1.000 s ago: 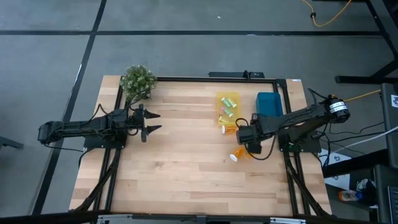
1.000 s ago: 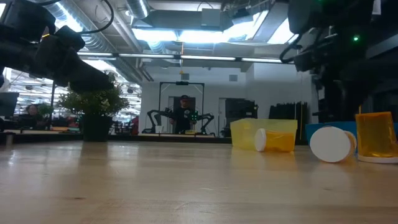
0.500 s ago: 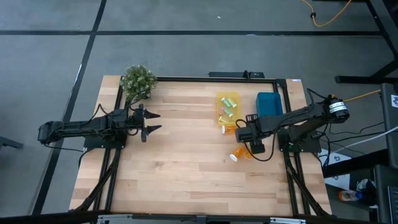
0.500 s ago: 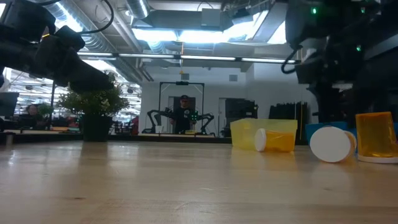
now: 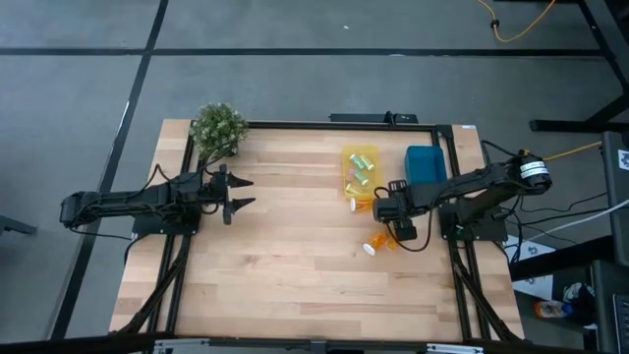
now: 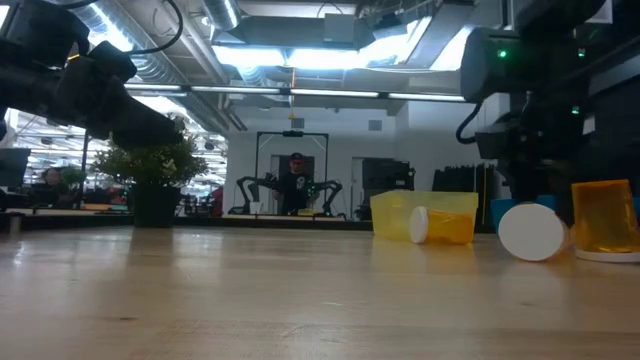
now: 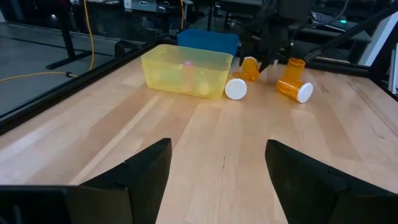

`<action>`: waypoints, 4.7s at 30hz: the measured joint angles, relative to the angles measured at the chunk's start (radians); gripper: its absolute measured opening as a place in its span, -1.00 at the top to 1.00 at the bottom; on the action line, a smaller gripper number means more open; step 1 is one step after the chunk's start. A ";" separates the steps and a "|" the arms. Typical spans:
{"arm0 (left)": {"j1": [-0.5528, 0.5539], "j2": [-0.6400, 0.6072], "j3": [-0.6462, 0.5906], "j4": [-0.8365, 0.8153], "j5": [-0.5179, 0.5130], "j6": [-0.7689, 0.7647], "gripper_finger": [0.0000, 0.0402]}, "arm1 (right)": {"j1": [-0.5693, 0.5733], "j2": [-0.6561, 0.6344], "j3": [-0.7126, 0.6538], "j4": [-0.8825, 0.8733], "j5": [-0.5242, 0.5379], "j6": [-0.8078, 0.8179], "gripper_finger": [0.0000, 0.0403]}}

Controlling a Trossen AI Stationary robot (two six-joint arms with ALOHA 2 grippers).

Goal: Pick and place medicine bottles into bin by pill shape (circle, oval)
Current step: Put the large orange pill bottle into the blue bin

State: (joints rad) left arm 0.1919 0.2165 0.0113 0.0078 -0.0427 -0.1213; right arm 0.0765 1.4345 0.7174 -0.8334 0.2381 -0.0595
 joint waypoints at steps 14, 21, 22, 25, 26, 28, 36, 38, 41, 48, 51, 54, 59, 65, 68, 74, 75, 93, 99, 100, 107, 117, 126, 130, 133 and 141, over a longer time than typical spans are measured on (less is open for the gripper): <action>0.000 0.000 0.000 0.000 0.000 0.000 -0.27 | -0.087 0.011 0.000 0.015 -0.076 0.004 -0.08; 0.000 0.000 0.000 0.000 0.000 0.000 -0.27 | -0.124 0.011 0.010 0.013 -0.075 0.026 0.06; 0.000 0.000 0.000 0.000 0.000 0.000 -0.27 | -0.128 0.011 0.016 0.010 -0.075 0.034 0.08; 0.000 0.000 0.000 0.000 0.000 0.000 -0.27 | -0.133 0.011 0.043 -0.005 -0.091 0.061 0.13; 0.000 0.000 0.000 0.000 0.000 0.000 -0.27 | -0.133 0.011 0.054 -0.010 -0.106 0.071 0.13; 0.000 0.000 0.000 0.000 0.000 0.000 -0.27 | -0.133 0.011 0.084 -0.034 -0.129 0.093 0.13; 0.000 0.000 0.000 0.000 0.000 0.000 -0.27 | -0.133 0.011 0.249 -0.337 -0.125 0.220 0.14; 0.000 0.000 0.000 0.000 0.000 0.000 -0.27 | -0.132 0.011 0.283 -0.389 -0.084 0.267 0.14; 0.000 0.000 0.000 0.000 0.000 0.000 -0.27 | -0.138 0.010 0.323 -0.452 -0.011 0.351 0.14; 0.000 0.000 0.000 0.000 0.000 0.000 -0.27 | -0.181 0.009 0.381 -0.657 0.194 0.531 0.14; 0.000 0.000 0.000 0.000 0.000 0.000 -0.27 | -0.223 0.009 0.385 -0.717 0.253 0.629 0.14; 0.000 0.000 0.000 0.000 0.000 0.000 -0.27 | -0.282 0.009 0.386 -0.741 0.262 0.692 0.15; 0.000 0.000 0.000 0.000 0.000 0.000 -0.27 | -0.401 -0.001 0.386 -0.729 0.258 0.682 0.15; 0.000 0.000 0.000 0.000 0.000 0.000 -0.27 | -0.562 -0.048 0.386 -0.629 0.198 0.545 0.15; 0.000 0.000 0.000 0.000 0.000 0.000 -0.27 | -0.642 -0.074 0.386 -0.533 0.103 0.453 0.15; 0.000 0.000 0.000 0.000 0.000 0.000 -0.27 | -0.771 -0.082 0.328 -0.443 0.023 0.420 0.15; 0.000 0.000 0.000 0.000 0.000 0.000 -0.27 | -0.785 -0.082 0.310 -0.430 0.012 0.419 0.15; 0.000 0.000 0.000 0.000 0.000 0.000 -0.27 | -0.823 -0.081 0.189 -0.291 -0.022 0.390 -0.04; 0.000 0.000 0.000 0.000 0.000 0.000 -0.27 | -0.823 -0.081 0.189 -0.292 -0.022 0.390 -0.05; 0.000 0.000 0.000 0.000 0.000 0.000 -0.27 | -0.823 -0.081 0.189 -0.292 -0.022 0.390 -0.05; 0.000 0.000 0.000 0.000 0.000 0.000 -0.27 | -0.823 -0.081 0.189 -0.292 -0.022 0.363 -0.06; 0.000 0.000 0.000 0.000 0.000 0.000 -0.27 | -0.823 -0.081 0.189 -0.293 -0.021 0.428 -0.06; 0.000 0.000 0.000 0.000 0.000 0.000 -0.27 | -0.823 -0.081 0.189 -0.291 -0.021 0.444 -0.09; 0.000 0.000 0.000 0.000 0.000 0.000 -0.27 | -0.823 -0.081 0.189 -0.289 -0.021 0.442 -0.10; 0.000 0.000 0.000 0.000 0.000 0.000 -0.27 | -0.823 -0.081 0.189 -0.284 -0.035 0.518 -0.10; 0.000 0.000 0.000 0.000 0.000 0.000 -0.27 | -0.737 -0.082 0.204 -0.316 -0.214 0.589 -0.05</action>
State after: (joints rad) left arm 0.1917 0.2169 0.0113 0.0078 -0.0429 -0.1215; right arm -0.6605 1.3529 0.9210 -1.1497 0.0241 0.5295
